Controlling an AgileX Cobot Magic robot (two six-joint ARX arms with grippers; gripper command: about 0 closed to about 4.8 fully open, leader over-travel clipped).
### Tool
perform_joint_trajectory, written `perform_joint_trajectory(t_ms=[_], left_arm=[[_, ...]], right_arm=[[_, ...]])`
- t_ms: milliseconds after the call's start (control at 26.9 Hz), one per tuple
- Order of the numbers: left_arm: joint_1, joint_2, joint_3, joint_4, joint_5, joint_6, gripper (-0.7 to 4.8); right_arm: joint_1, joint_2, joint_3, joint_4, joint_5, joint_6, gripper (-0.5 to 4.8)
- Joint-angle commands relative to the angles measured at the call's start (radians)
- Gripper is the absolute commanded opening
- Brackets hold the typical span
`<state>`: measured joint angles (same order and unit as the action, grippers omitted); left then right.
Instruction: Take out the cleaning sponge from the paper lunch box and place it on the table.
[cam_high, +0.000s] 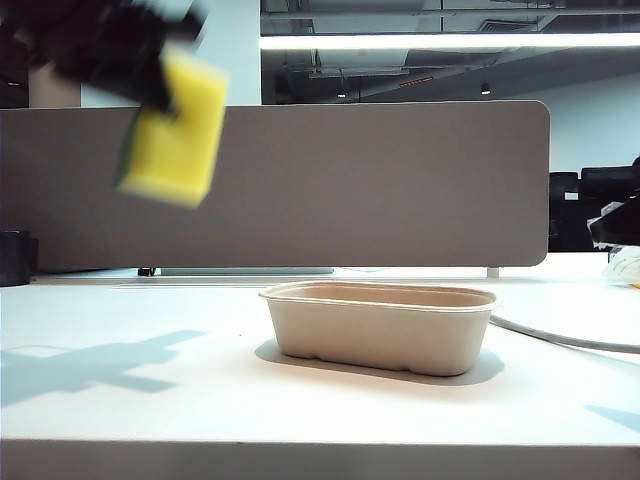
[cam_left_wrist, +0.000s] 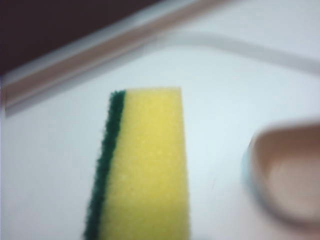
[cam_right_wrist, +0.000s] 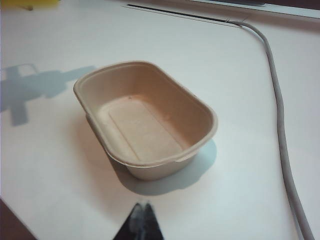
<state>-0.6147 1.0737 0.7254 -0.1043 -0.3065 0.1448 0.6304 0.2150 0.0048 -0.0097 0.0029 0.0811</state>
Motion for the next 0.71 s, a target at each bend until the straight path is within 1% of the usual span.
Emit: perform_joint_trajectory(t_ms=[37, 74, 149, 223, 261, 484, 596, 633, 670, 708], left_arm=[[0.046, 0.025, 0.001, -0.169, -0.071, -0.002, 0.26], [0.067, 0.025, 0.001, -0.169, -0.109, 0.010, 1.86], [0.083, 0.025, 0.002, -0.144, -0.126, 0.058, 3.77], [0.083, 0.024, 0.002, -0.126, -0.127, 0.100, 4.00], [0.083, 0.024, 0.002, -0.126, -0.127, 0.111, 4.00], [0.076, 0.022, 0.010, -0.135, -0.128, 0.110, 4.00], [0.067, -0.015, 0.022, -0.185, -0.164, 0.108, 3.98], [0.067, -0.031, 0.022, -0.196, -0.166, 0.109, 3.83], [0.067, -0.054, 0.022, -0.211, -0.165, 0.109, 2.90], [0.067, -0.079, 0.022, -0.227, -0.157, 0.109, 1.27]], right_arm=[[0.000, -0.001, 0.001, 0.013, -0.002, 0.000, -0.05], [0.000, -0.001, 0.001, 0.014, -0.002, 0.000, -0.05], [0.000, -0.001, 0.001, 0.013, -0.002, 0.000, -0.05], [0.000, -0.001, 0.001, 0.013, -0.002, 0.000, -0.05], [0.000, -0.001, 0.001, 0.013, -0.002, 0.000, -0.05], [0.000, -0.001, 0.001, 0.014, -0.002, 0.000, -0.05], [0.000, -0.001, 0.001, 0.014, -0.002, 0.000, -0.05], [0.000, -0.001, 0.001, 0.014, -0.002, 0.000, -0.05], [0.001, -0.001, 0.001, 0.013, -0.002, 0.000, -0.05], [0.000, -0.001, 0.001, 0.014, -0.002, 0.000, -0.05]])
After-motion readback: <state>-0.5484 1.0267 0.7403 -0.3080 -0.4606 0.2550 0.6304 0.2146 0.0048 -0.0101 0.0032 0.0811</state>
